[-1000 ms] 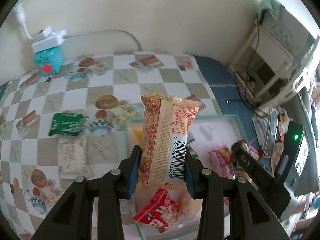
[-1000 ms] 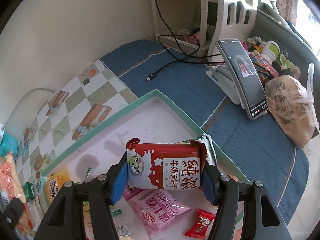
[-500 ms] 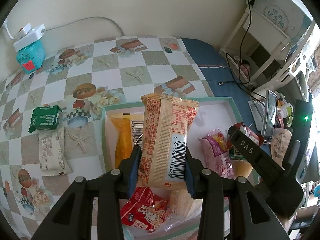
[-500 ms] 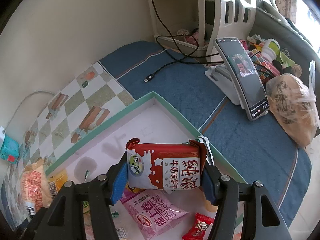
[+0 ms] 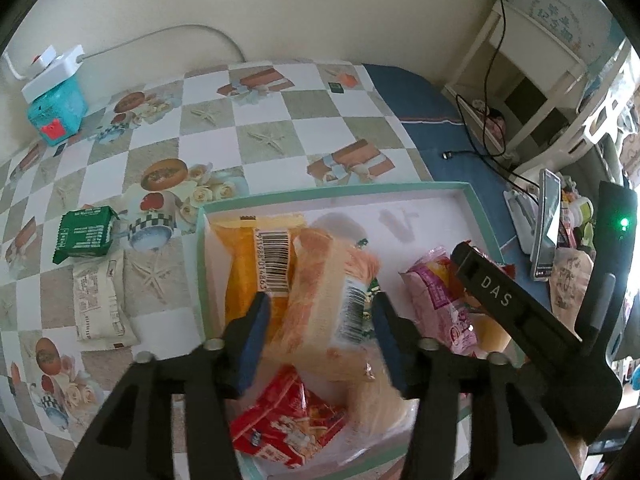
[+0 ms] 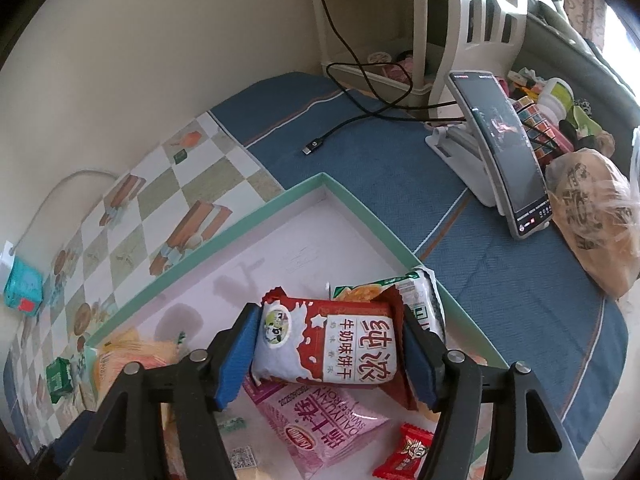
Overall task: Organize snacks
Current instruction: 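Open the left tool over the tray while the right tool releases the biscuit box inside, then move both tools back over the remaining snacks, then grasp the white biscuit pack with the right tool while the left tool grasps the green pack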
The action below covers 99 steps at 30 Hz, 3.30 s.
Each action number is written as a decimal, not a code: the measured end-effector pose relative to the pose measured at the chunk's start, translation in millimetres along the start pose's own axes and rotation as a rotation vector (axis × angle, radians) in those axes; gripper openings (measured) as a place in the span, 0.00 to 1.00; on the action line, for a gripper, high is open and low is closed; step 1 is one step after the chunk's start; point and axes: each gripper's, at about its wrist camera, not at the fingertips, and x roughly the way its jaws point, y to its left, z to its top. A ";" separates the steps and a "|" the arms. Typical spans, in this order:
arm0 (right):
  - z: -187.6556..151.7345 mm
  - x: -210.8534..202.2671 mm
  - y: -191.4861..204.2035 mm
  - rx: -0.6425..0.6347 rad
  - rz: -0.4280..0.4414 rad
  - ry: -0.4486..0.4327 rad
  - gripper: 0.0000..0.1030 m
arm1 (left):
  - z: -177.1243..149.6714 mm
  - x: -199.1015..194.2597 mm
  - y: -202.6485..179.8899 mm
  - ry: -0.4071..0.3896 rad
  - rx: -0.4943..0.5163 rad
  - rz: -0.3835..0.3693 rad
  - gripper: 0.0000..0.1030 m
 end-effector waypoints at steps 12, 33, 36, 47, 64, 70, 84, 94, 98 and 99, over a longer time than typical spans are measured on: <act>0.4 -5.5 9.8 -0.045 -0.015 -0.010 0.92 | 7.0 -11.9 33.2 -0.031 -0.095 0.102 0.78; -10.1 -31.7 43.9 -0.117 0.049 -0.017 1.00 | -0.9 -31.4 114.6 -0.075 -0.391 0.161 0.95; -13.1 -38.2 51.2 -0.134 0.057 -0.018 1.00 | -5.1 -36.6 127.0 -0.074 -0.422 0.179 0.95; -32.2 -57.8 88.7 -0.242 0.075 -0.028 1.00 | -23.8 -66.9 178.4 -0.100 -0.499 0.281 0.95; -83.7 -62.7 175.9 -0.436 0.210 0.000 1.00 | -64.3 -87.5 273.6 -0.095 -0.704 0.377 0.95; -117.5 -53.7 221.2 -0.537 0.273 0.033 1.00 | -69.7 -56.7 291.7 -0.001 -0.703 0.368 0.95; -148.9 -12.5 271.3 -0.638 0.259 0.054 0.91 | -63.8 -35.9 310.5 0.002 -0.699 0.372 0.95; -155.1 -5.5 278.7 -0.657 0.277 0.061 0.62 | -54.4 -33.8 310.5 -0.011 -0.691 0.342 0.95; -152.3 -4.8 274.3 -0.641 0.283 0.065 0.55 | -56.9 -33.1 311.5 -0.009 -0.697 0.334 0.95; -151.6 -4.6 273.1 -0.637 0.288 0.068 0.55 | -56.7 -32.7 311.8 -0.008 -0.698 0.331 0.95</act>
